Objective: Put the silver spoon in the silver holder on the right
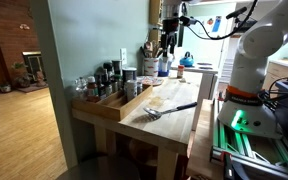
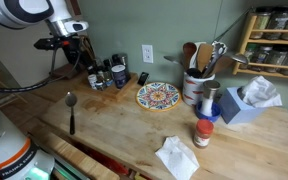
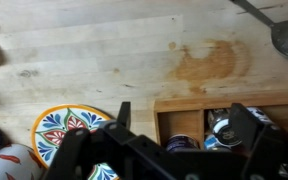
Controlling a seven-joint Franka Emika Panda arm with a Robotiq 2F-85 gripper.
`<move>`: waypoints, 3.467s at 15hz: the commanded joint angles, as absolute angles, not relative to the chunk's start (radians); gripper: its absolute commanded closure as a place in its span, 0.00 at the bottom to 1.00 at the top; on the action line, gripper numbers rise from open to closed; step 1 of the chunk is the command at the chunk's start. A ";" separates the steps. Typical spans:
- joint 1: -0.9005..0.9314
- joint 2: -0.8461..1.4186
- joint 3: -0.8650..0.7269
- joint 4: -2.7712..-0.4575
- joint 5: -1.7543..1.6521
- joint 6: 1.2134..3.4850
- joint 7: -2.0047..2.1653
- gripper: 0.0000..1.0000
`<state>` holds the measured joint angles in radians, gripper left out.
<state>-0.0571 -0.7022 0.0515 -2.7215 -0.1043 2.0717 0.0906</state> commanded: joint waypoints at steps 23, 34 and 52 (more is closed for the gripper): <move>0.098 -0.484 0.564 -2.624 -0.071 1.976 0.910 0.00; 0.160 -0.027 0.667 -2.329 -0.303 1.844 1.418 0.00; 0.402 0.255 0.441 -2.190 -0.421 1.766 1.571 0.00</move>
<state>0.3369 0.1631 0.4954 -2.2533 -0.3896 1.7833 1.5331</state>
